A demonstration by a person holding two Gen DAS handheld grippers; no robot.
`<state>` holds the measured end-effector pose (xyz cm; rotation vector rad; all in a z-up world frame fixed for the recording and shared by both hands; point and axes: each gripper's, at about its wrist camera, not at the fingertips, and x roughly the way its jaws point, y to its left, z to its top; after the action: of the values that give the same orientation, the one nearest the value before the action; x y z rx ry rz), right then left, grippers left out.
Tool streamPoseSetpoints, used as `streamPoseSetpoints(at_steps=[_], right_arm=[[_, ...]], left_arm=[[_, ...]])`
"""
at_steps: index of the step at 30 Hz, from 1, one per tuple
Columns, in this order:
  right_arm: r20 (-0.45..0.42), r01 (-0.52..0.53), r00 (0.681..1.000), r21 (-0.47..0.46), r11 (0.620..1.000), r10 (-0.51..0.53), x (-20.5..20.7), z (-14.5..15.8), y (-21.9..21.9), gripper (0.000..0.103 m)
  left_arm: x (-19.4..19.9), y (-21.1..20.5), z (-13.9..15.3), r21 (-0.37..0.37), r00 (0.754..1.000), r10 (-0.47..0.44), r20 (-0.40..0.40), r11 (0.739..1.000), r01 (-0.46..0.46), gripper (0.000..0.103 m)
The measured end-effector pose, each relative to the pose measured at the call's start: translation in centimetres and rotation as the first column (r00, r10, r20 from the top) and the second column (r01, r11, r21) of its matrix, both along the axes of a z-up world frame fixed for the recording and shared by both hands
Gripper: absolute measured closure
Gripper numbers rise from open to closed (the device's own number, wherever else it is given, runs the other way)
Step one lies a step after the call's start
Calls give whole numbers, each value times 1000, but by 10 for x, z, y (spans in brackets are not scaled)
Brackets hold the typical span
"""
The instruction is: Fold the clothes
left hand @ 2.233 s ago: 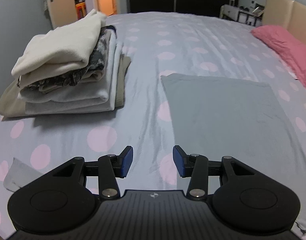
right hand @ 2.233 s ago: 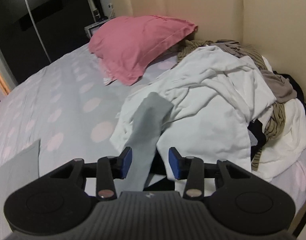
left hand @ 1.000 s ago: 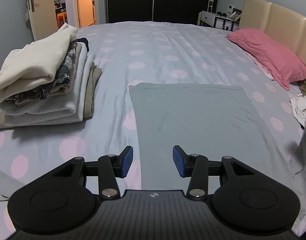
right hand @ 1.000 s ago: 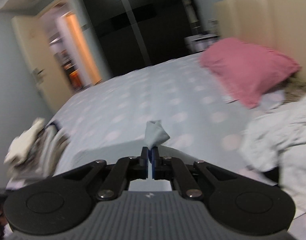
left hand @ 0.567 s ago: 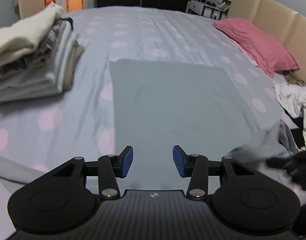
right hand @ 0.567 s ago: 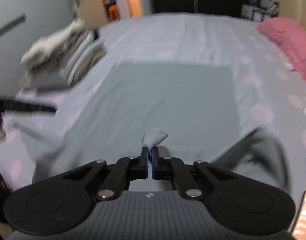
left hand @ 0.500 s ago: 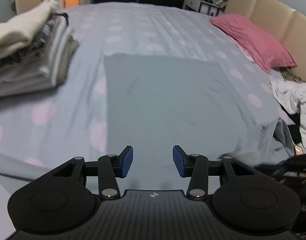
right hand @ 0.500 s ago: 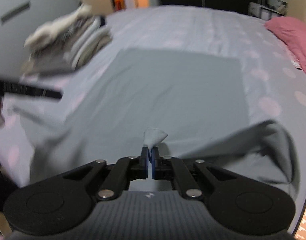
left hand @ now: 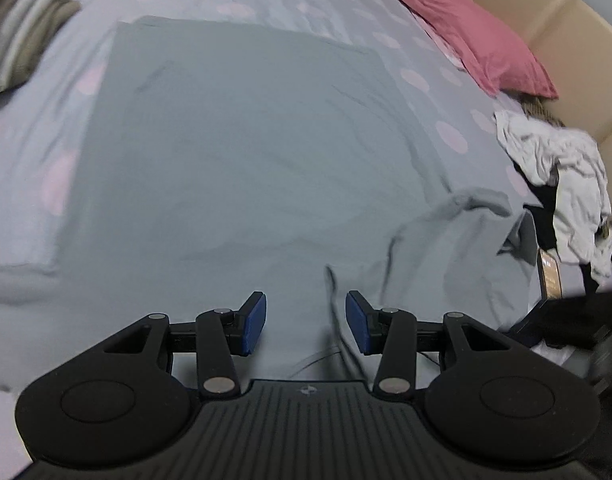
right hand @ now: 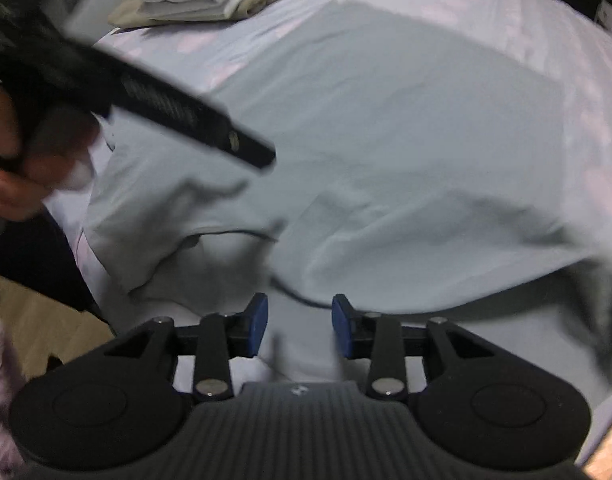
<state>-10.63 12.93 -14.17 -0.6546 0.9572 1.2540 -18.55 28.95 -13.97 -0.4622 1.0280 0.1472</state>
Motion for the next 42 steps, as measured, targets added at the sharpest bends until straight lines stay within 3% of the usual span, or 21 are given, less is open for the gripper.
streamPoseSetpoints(at_steps=[4,8,10,13,17,20,23,28,33,36,39,42], right_arm=[[120,4,993,-30,1000,0,30,16,-24,62],[162,134,979,-38,990,-126,70,11,-47,61],[98,217,972,-29,976,-214,87,2,-57,61],[46,287,958,-52,957,-285,99,-11,-66,61],[103,287,955,-80,954,-279,94,-19,-72,61],[82,297,953,-37,954,-293,90,-16,-78,61],[51,299,953,-4,954,-299,87,-19,-74,61],[73,350,935,-30,936,-347,98,-30,-70,61],[121,452,889,-72,889,-442,107,-29,-83,60],[101,471,881,-90,878,-462,107,-23,-95,60],[93,471,882,-107,876,-463,103,-16,-104,60],[30,432,902,-121,894,-432,97,-13,-107,59]], left_arm=[[14,-16,-15,-21,999,-28,-29,999,27,62],[24,-31,-30,-9,993,-78,-84,997,78,87],[24,-39,-31,30,991,-111,-77,993,114,99],[21,-41,-16,48,992,-125,-9,991,125,103],[13,-28,26,9,988,-81,129,997,80,103],[4,-15,64,-39,968,-46,245,998,57,103],[-6,-2,97,-42,942,-24,334,998,40,103],[-29,24,128,-40,912,33,408,999,-18,103],[-50,63,127,-47,916,153,372,988,-146,103],[-61,87,117,-48,923,221,314,975,-217,103],[-69,105,105,-11,936,270,227,961,-275,103],[-73,120,88,60,943,315,110,945,-323,103]])
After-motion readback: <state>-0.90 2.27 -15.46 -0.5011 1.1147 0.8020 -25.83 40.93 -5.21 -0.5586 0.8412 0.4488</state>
